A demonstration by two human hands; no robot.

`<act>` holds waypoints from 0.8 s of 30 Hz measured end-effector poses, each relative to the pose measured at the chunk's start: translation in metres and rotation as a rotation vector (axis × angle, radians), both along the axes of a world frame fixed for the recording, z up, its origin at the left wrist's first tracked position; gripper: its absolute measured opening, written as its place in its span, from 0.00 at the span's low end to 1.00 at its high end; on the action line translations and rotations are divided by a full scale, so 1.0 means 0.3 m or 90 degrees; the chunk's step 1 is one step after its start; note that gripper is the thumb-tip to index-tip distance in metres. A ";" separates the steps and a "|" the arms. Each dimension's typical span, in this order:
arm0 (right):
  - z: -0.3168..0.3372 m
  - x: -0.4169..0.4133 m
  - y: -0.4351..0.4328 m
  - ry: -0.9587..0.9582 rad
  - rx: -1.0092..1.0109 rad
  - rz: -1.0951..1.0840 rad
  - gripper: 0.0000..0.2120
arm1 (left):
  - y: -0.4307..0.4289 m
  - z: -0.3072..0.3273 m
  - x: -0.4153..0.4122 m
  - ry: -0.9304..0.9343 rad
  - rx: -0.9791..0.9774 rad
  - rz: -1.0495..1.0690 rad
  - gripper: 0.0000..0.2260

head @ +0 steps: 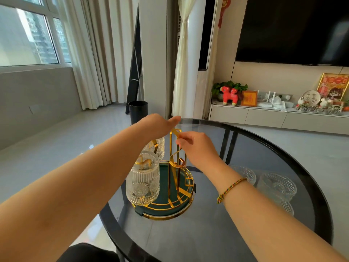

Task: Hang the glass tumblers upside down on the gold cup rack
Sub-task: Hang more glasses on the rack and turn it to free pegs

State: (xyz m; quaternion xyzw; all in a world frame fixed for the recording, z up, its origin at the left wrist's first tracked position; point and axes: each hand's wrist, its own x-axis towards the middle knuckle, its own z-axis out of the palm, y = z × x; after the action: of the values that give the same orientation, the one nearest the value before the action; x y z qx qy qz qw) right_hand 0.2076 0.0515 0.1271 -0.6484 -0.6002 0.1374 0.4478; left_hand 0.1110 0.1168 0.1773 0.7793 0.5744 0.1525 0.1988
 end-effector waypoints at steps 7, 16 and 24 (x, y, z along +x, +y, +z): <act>-0.029 -0.034 -0.044 -0.012 -0.049 0.119 0.17 | 0.009 0.000 -0.011 0.077 0.038 -0.026 0.16; -0.129 0.045 -0.147 0.055 -0.006 0.010 0.15 | 0.118 -0.023 -0.098 0.056 0.089 -0.083 0.10; -0.236 0.085 -0.191 0.074 -0.068 -0.032 0.14 | 0.211 -0.051 -0.173 0.151 0.179 -0.104 0.17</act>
State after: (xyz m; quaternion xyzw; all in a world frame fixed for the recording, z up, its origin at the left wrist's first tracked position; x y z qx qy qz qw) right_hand 0.2330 -0.0057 0.0563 -0.6769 -0.5487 0.1957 0.4499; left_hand 0.0591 0.1801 0.1620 0.8559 0.5018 0.1216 0.0308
